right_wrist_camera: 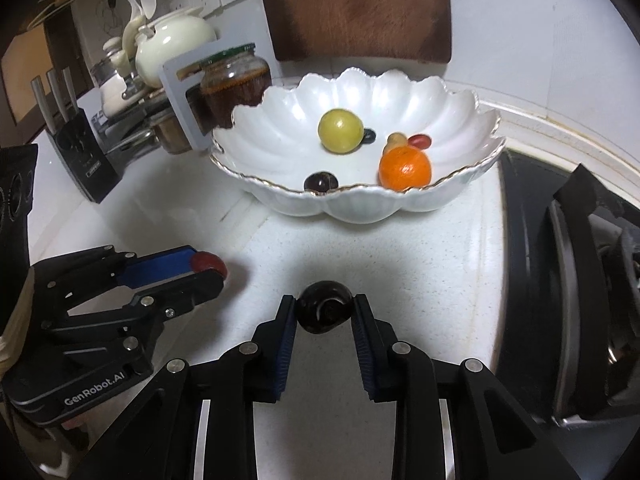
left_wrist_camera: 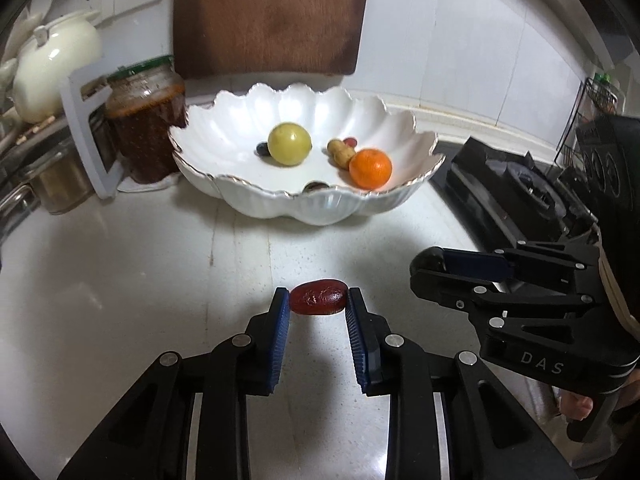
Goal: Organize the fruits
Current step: 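Grasp the red date with the left tool while the right tool grasps the dark plum, then lift and carry the red date and the dark plum over the white bowl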
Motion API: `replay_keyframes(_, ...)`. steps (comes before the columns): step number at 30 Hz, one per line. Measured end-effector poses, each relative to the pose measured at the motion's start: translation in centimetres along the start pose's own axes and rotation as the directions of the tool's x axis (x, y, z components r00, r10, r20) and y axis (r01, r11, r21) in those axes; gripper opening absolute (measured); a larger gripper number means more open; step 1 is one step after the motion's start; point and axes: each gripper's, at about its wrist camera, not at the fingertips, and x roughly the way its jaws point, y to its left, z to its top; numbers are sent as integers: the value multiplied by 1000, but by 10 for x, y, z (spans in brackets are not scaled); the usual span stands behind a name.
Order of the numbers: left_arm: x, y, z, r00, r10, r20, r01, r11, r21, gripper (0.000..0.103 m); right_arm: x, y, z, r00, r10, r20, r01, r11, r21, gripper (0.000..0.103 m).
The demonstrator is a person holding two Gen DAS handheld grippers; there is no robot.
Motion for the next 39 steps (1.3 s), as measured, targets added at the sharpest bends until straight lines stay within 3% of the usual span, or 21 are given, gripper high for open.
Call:
replay_keyframes(15,-60,-7,10,991,45,125,-41,999,-29,29,-63,11,2,989,-64,132,63,998,9,30)
replay_keyframes(21,-78,-8,17,981,86,173,-81,996,-31,29,-84,14,10,972,-123,200,122,992,21,30)
replay_keyframes(39,-105,-3,56,947,152,284,-141,988,-61,29,-111,15,53,930,-141,338,131,990,51,30)
